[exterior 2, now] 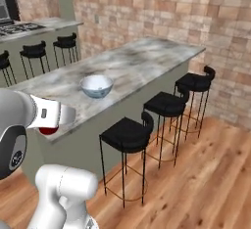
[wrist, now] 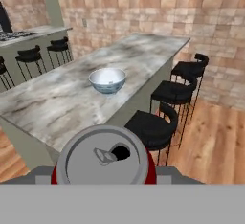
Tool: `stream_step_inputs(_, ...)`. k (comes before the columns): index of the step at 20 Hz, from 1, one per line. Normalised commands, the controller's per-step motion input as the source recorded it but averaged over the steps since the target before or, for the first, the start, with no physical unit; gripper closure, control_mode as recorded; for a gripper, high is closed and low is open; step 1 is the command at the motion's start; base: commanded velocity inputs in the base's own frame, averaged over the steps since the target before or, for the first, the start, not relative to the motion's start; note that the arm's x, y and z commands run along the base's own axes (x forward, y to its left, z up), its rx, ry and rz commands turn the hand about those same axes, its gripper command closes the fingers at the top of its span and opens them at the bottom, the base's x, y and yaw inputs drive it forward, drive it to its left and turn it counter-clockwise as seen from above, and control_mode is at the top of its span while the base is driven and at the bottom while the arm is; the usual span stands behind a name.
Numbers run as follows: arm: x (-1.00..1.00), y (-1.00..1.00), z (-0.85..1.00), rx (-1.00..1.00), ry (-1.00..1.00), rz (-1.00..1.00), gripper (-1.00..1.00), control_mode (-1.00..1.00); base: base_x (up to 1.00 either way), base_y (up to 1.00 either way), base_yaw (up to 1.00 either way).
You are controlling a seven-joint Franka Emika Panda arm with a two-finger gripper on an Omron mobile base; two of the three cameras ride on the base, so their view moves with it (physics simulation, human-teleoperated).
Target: Open the fridge, grab two sodas, and place both sodas inside the bowl with ice on the dining counter.
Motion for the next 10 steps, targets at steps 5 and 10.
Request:
stream_step_inputs(5, 0.00, 0.00, 0.00, 0.00, 0.00, 0.00, 1.00, 1.00, 0.30, -0.67, 0.38)
stream_step_inputs(10, 0.00, 0.00, 0.00, 0.00, 0.00, 0.00, 1.00, 1.00, 0.38, -0.72, 0.36)
